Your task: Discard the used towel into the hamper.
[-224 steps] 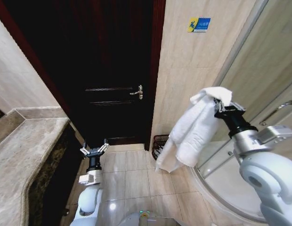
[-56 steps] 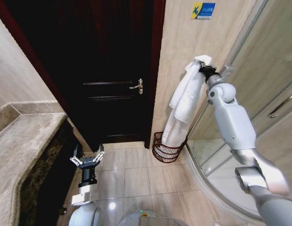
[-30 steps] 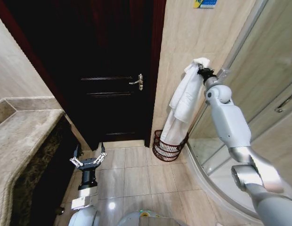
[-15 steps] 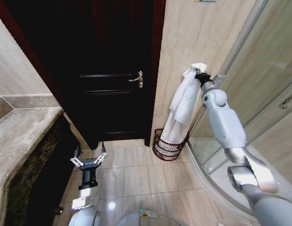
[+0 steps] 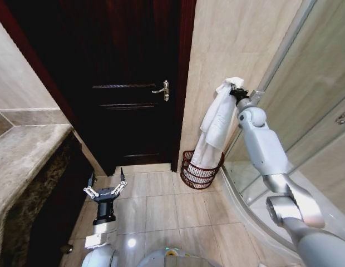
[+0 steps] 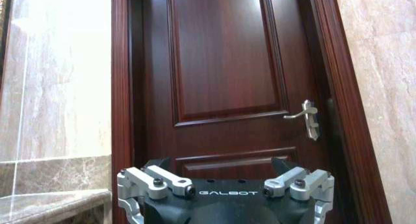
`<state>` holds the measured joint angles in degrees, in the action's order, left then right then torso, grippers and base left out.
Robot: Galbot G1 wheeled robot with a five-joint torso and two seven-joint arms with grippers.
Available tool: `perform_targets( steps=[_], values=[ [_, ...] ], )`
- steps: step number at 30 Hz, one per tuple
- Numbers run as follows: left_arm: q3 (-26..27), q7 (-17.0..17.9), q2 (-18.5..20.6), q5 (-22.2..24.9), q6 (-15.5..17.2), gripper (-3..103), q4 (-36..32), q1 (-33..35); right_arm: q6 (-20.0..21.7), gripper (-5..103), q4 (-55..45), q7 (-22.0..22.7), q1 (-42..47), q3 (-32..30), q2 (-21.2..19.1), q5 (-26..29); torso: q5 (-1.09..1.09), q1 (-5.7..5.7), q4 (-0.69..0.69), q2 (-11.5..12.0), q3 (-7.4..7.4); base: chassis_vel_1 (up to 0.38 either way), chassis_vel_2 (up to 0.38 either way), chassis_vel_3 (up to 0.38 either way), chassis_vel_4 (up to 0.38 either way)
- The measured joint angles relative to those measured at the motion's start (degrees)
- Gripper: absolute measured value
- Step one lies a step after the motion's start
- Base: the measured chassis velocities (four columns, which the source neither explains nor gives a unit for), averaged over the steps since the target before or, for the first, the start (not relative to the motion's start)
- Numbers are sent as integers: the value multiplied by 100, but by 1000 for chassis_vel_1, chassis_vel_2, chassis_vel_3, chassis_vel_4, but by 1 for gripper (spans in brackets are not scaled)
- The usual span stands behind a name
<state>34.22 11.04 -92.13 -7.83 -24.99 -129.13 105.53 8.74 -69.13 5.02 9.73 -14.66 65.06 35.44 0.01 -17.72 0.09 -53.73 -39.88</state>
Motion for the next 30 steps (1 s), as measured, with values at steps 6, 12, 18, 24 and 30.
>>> perform_targets(
  steps=[6,12,18,24,30],
  values=[
    [-64,-5,0,-81,-4,100,-29,34,0,8,-40,-17,54,-23,-46,6,0,90,0,204,114,0,0,0,0],
    [-91,-6,0,-126,-24,100,-33,69,-3,8,-36,-23,65,-23,-65,17,-1,148,0,332,185,0,0,0,0],
    [-175,-6,0,-224,-59,100,-34,104,-3,8,-31,-23,83,-17,-58,38,0,217,0,496,279,0,0,0,0],
    [-189,-6,0,-263,-59,100,-51,104,-3,8,-59,-22,83,14,-23,79,0,285,0,651,366,0,0,0,0],
    [-206,-8,0,-303,-71,100,-51,117,-1,8,-91,-20,84,39,12,91,-1,346,0,789,442,0,0,0,0]
  ],
)
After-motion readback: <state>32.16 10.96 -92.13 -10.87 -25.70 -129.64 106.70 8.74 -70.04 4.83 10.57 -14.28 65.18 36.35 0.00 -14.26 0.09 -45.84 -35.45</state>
